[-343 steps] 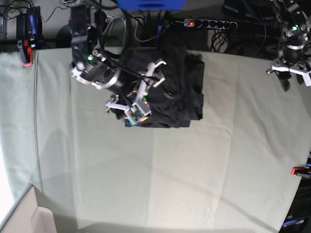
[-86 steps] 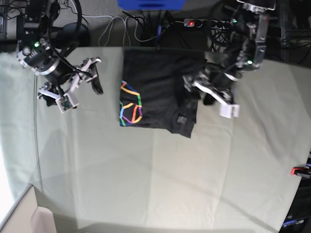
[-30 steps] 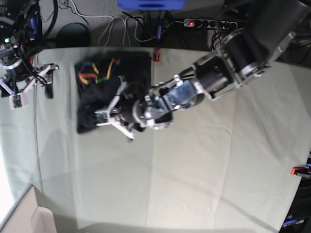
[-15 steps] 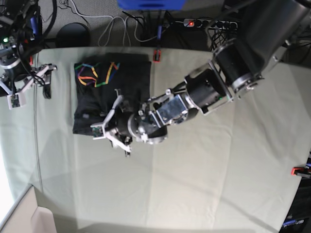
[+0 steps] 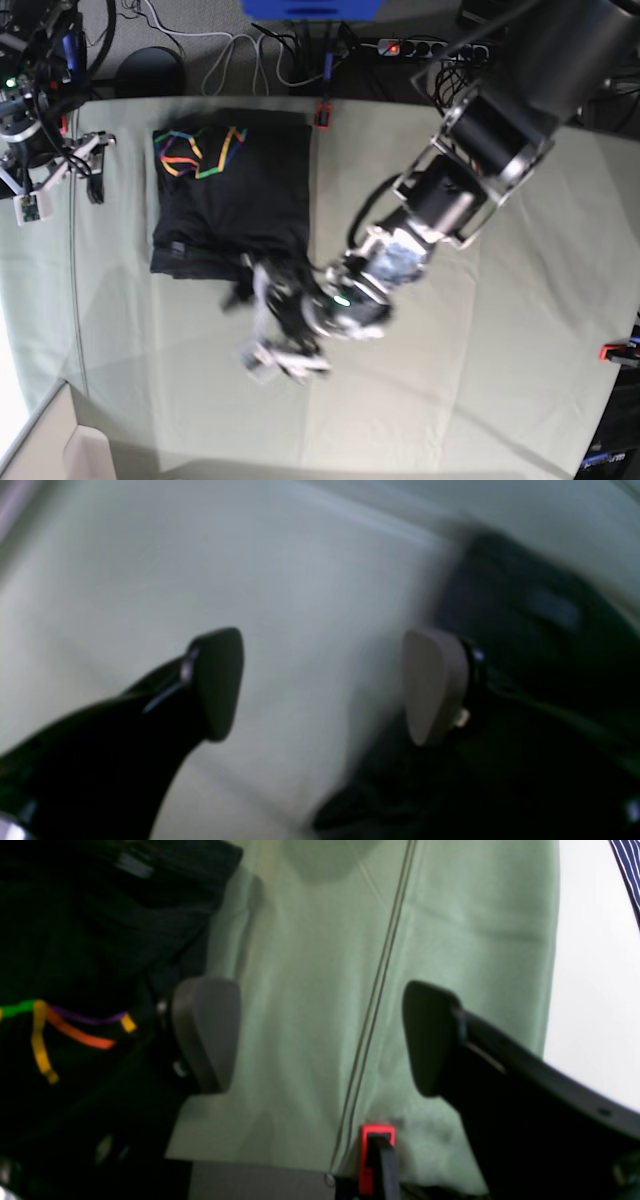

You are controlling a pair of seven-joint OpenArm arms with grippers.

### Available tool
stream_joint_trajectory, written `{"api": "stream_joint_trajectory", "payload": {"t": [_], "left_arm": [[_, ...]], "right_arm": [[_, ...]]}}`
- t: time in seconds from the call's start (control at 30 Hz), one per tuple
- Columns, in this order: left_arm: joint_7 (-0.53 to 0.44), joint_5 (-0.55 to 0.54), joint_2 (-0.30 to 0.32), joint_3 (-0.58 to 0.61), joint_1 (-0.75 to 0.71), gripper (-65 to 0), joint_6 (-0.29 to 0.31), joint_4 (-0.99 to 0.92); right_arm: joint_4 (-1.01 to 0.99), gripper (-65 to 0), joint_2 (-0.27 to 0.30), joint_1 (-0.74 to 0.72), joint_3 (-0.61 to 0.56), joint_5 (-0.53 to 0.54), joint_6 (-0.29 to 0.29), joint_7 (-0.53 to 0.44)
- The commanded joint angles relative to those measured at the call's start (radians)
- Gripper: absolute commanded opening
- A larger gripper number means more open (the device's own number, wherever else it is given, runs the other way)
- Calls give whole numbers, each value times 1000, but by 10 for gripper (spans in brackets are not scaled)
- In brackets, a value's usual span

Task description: Layout the t-shirt on the table in an organized manner, then fold the t-shirt properly

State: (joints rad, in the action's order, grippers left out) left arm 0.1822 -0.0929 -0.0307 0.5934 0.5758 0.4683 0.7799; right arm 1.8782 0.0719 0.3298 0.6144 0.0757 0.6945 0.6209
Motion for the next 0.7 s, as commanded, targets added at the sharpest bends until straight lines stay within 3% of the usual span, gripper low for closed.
{"api": "stream_joint_trajectory", "payload": {"t": [0.0, 0.1, 0.33, 0.5, 0.6, 0.67], "left_arm": [[-22, -12, -11, -83, -3, -172, 8, 57], [7, -12, 21, -353, -124, -174, 8, 201], [248, -14, 64, -870, -485, -175, 10, 657], [308, -14, 96, -1030, -748, -175, 14, 866], [308, -14, 87, -1096, -894, -175, 16, 964], [308, -14, 73, -1124, -982, -175, 14, 1024]], "right_arm": [[16, -133, 10, -1, 6, 9, 4, -22], [18, -133, 7, 9, 6, 9, 4, -22], [21, -135, -33, 36, -3, 16, 4, -29], [21, -150, -71, 28, -4, 11, 4, -31], [19, -235, -71, 36, -3, 14, 4, -31], [18, -334, -71, 38, -1, 11, 4, -23]]}}
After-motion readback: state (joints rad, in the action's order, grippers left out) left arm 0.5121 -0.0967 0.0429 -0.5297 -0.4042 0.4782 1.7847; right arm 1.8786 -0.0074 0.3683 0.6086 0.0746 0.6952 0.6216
